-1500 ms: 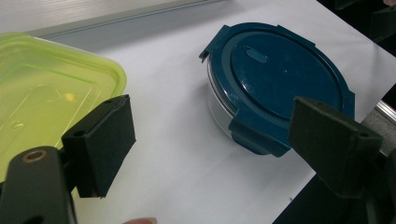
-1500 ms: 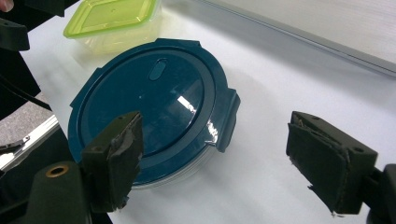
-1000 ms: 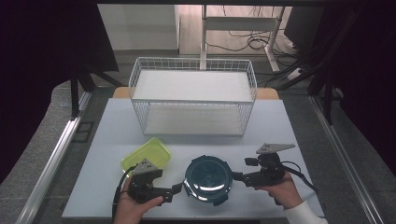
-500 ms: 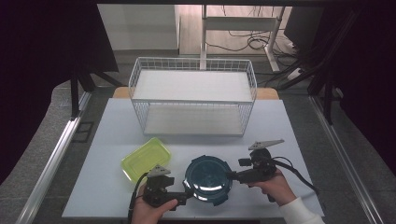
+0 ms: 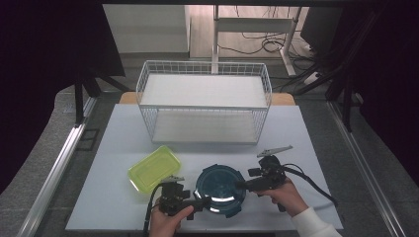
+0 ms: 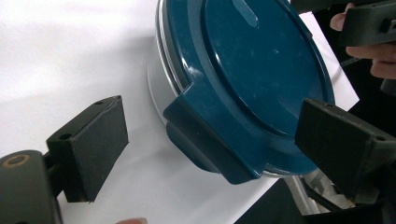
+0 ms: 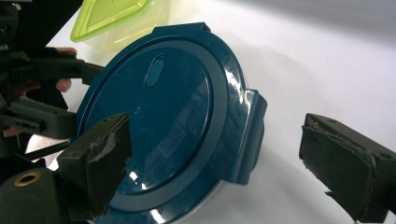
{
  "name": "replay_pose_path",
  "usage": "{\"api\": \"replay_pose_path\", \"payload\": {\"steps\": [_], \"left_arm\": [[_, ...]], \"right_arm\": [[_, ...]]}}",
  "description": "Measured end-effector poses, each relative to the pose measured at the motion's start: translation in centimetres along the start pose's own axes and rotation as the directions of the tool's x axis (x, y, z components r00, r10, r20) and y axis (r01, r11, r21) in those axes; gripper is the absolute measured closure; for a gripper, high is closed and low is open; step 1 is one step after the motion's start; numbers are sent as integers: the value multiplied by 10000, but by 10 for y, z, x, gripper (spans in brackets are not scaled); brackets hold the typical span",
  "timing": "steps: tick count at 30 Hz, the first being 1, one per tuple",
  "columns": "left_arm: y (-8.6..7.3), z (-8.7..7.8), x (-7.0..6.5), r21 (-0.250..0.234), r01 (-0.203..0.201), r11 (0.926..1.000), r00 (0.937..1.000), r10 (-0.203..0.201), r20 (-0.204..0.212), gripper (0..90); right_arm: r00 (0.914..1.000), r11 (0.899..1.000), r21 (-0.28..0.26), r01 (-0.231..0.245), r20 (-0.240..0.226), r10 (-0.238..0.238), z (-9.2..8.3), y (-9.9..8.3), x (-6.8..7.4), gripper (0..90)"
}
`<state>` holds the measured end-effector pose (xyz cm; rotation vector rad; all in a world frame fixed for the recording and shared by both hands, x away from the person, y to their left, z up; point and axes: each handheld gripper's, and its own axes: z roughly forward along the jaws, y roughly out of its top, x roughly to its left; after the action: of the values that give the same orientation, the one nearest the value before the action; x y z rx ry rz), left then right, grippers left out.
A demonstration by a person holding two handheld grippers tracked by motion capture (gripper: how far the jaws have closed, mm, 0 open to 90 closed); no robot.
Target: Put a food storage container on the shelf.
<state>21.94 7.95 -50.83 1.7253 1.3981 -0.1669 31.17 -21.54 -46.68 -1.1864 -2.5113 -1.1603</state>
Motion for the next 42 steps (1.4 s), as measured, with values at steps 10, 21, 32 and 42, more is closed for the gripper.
{"api": "replay_pose_path", "payload": {"steps": [10, 21, 32, 42], "left_arm": [[-1, 11, 4, 43, 530, 9986, 9972, -532, 534, 94], [-2, 11, 4, -27, 1133, 9936, 9884, -1125, 1025, 252], [-1, 3, 4, -309, 1514, 9880, 9855, -1484, 829, 349], [-6, 8, 5, 1, 1850, 9827, 9768, -1839, 1101, 262]], "right_arm": [[9935, 9948, 538, -865, -689, 901, 19, -4, -12, 114], [9683, 9748, 1098, -1942, -1378, 2084, 25, -6, -17, 245], [9564, 9652, 890, -2458, -1394, 2564, 20, -5, -15, 327], [9573, 9694, 778, -2330, -1572, 2427, 18, -5, -15, 351]]}}
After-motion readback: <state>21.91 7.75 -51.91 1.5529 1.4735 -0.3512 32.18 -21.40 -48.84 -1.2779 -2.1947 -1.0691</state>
